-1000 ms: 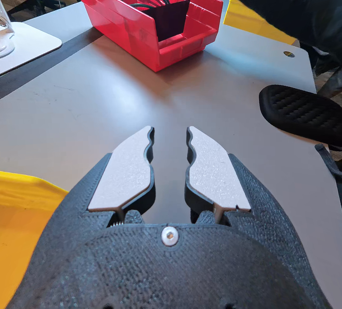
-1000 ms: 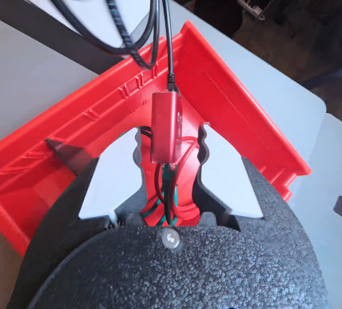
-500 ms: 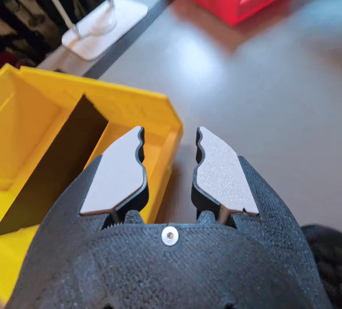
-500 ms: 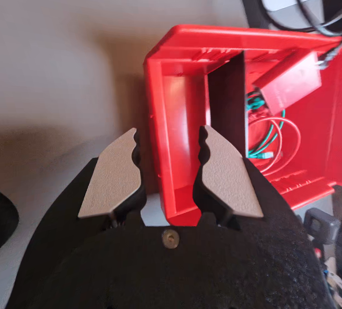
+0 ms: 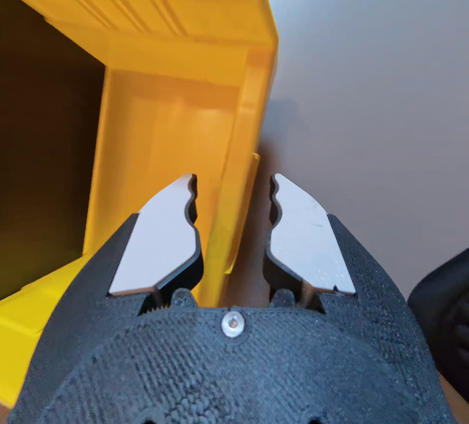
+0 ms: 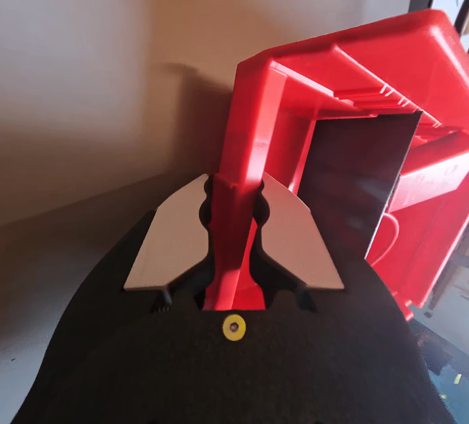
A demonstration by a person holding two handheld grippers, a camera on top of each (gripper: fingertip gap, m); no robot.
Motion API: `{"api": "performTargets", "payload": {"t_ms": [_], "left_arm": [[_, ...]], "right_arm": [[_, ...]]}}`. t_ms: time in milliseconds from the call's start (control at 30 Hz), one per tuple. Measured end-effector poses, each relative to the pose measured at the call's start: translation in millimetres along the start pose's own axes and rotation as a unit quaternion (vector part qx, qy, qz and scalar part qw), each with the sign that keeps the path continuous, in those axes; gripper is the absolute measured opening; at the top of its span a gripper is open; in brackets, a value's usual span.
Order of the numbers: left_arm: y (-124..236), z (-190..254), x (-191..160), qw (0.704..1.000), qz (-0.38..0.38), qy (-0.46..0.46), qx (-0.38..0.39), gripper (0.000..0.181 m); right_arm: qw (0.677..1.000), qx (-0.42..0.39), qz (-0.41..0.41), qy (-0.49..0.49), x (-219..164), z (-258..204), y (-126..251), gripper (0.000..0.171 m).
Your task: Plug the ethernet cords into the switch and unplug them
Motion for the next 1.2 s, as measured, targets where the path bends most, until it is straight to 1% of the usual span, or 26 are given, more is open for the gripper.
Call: {"api": "performTargets", "payload": {"t_ms": [33,67,100,133,200,267,333,367,400,467,533,600,633,667,733,800,833,900,933,1000,1033,1100,1133,1167,1200], "left_arm": [[-4.3,4.0,-2.6,1.000,-0.022,-0.013,-0.008,0.055],[-9.1,6.3,-4.6,0.999,-0.041,-0.031,0.003,0.053],[-10.9,6.6,-2.8,0.998,-0.031,-0.043,0.024,0.036],[-11.7,6.8,-1.3,0.997,-0.026,-0.057,0.036,0.031],[-14.4,8.7,4.3,0.996,-0.016,-0.072,0.045,0.030],[-18.8,11.8,12.7,0.994,-0.004,-0.091,0.065,0.030],[-23.0,16.6,24.0,0.992,0.007,-0.105,0.063,0.030],[-25.6,20.2,31.3,0.991,0.013,-0.114,0.063,0.030],[-28.5,24.4,39.7,0.990,0.020,-0.126,0.063,0.030],[-35.2,33.2,58.7,0.986,0.036,-0.152,0.060,0.030],[-42.4,41.8,79.0,0.980,0.051,-0.183,0.051,0.030],[-48.1,48.1,95.9,0.970,0.070,-0.225,0.052,0.029],[-49.9,49.9,103.4,0.967,0.087,-0.234,0.056,0.030],[-49.4,51.4,110.3,0.964,0.111,-0.233,0.057,0.031],[-34.4,53.3,121.6,0.963,0.168,-0.204,0.055,0.034],[-6.0,58.7,129.7,0.964,0.221,-0.142,0.034,0.042],[9.3,64.4,132.3,0.964,0.246,-0.098,0.012,0.043],[31.8,85.7,135.8,0.954,0.291,0.001,-0.072,0.043],[36.0,99.0,136.6,0.949,0.294,0.039,-0.108,0.044],[34.4,126.2,138.5,0.945,0.288,0.069,-0.137,0.057],[31.3,137.2,140.3,0.946,0.285,0.074,-0.136,0.060],[23.4,152.7,146.5,0.944,0.288,0.097,-0.132,0.063],[17.9,157.0,150.8,0.944,0.283,0.113,-0.126,0.066],[12.0,157.5,155.0,0.948,0.274,0.124,-0.104,0.068],[6.7,154.6,158.4,0.953,0.268,0.129,-0.065,0.070]], "right_arm": [[1.000,-0.006,-0.003,0.014,0.4,-9.2,3.1,0.030],[1.000,-0.011,-0.004,0.026,0.7,-19.1,6.5,0.030],[0.999,-0.013,-0.001,0.037,1.3,-29.5,10.6,0.030],[0.999,-0.013,0.005,0.048,2.1,-41.1,15.1,0.030],[0.998,-0.010,0.028,0.061,4.8,-66.5,24.0,0.030],[0.997,-0.008,0.063,0.049,8.6,-91.9,34.8,0.031],[0.989,-0.018,0.145,0.004,13.1,-113.3,54.3,0.034],[0.980,-0.021,0.194,-0.026,13.0,-121.9,67.9,0.036],[0.968,-0.028,0.243,-0.061,10.5,-129.1,83.3,0.036],[0.931,-0.056,0.334,-0.137,-3.0,-139.4,114.2,0.036],[0.888,-0.111,0.388,-0.220,-30.0,-143.7,138.4,0.034],[0.843,-0.181,0.406,-0.303,-65.0,-145.5,151.4,0.033],[0.825,-0.205,0.401,-0.342,-82.3,-146.1,152.4,0.034],[0.811,-0.225,0.388,-0.376,-98.1,-146.2,149.8,0.038],[0.795,-0.238,0.363,-0.424,-118.5,-145.4,137.9,0.050],[0.791,-0.220,0.347,-0.453,-125.3,-142.2,120.7,0.062],[0.789,-0.206,0.346,-0.464,-125.6,-139.4,112.3,0.067],[0.776,-0.180,0.360,-0.486,-123.3,-132.0,100.4,0.065],[0.767,-0.164,0.376,-0.494,-120.3,-128.4,97.2,0.065],[0.754,-0.124,0.408,-0.501,-110.0,-123.9,94.6,0.072],[0.749,-0.110,0.422,-0.499,-104.7,-123.3,96.2,0.076],[0.737,-0.104,0.450,-0.493,-97.6,-126.2,103.9,0.076],[0.734,-0.103,0.458,-0.491,-94.6,-129.3,107.7,0.076],[0.731,-0.099,0.464,-0.490,-90.0,-133.0,110.3,0.075],[0.732,-0.089,0.469,-0.486,-82.6,-137.5,111.3,0.076]]}}
Point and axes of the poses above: each gripper's, where its closed fingertips meet, y back along the fingers, x out of its top, z = x × y across the jaws, the point moved 9 cm from there along y, back along the fingers, and after that the axes turned 11 degrees about x, right-handed, at the moved point
